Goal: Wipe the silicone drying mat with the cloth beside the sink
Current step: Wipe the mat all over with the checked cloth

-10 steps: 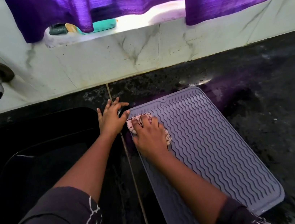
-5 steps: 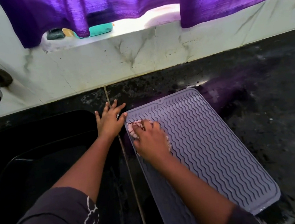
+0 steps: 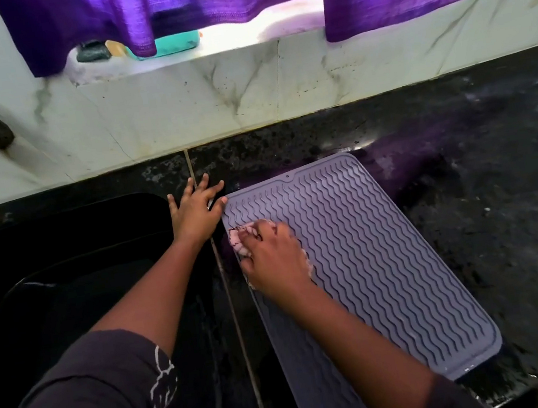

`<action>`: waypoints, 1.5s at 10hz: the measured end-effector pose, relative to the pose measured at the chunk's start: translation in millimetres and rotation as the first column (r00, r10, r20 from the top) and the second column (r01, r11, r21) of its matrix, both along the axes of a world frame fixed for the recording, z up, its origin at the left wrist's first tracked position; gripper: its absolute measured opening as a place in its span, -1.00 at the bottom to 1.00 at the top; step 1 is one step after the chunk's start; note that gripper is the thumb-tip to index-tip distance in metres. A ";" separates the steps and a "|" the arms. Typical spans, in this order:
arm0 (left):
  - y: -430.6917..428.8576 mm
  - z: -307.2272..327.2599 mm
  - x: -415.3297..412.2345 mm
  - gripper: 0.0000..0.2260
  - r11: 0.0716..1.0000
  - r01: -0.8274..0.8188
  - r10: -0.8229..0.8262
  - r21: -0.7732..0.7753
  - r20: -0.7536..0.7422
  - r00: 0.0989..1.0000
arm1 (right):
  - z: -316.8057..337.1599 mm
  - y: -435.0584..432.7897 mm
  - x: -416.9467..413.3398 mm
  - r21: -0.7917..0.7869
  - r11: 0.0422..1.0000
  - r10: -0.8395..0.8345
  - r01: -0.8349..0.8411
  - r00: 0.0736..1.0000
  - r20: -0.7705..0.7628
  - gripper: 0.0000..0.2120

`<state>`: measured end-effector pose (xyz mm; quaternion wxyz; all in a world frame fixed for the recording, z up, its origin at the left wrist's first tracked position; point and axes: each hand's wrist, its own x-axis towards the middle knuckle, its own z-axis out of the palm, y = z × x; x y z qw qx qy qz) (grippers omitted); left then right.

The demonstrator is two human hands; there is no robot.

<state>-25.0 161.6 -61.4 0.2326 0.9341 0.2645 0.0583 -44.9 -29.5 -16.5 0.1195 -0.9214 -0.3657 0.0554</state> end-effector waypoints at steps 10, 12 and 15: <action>-55.1 4.6 -66.8 -0.57 0.976 0.214 -0.205 0.039 -0.161 0.965 | 13.7 -94.9 -63.0 0.018 0.991 0.132 -0.130 0.981 -0.142 -0.66; -54.2 1.2 -70.5 -0.57 0.978 0.211 -0.208 0.008 -0.115 0.971 | 1.6 -34.6 -22.7 -0.141 0.980 0.156 -0.138 0.980 0.124 -0.67; -55.7 -1.1 -74.0 -0.58 0.975 0.216 -0.211 0.053 -0.087 0.974 | 36.0 -47.0 15.0 -0.356 0.724 0.608 -0.591 0.790 -0.077 -0.66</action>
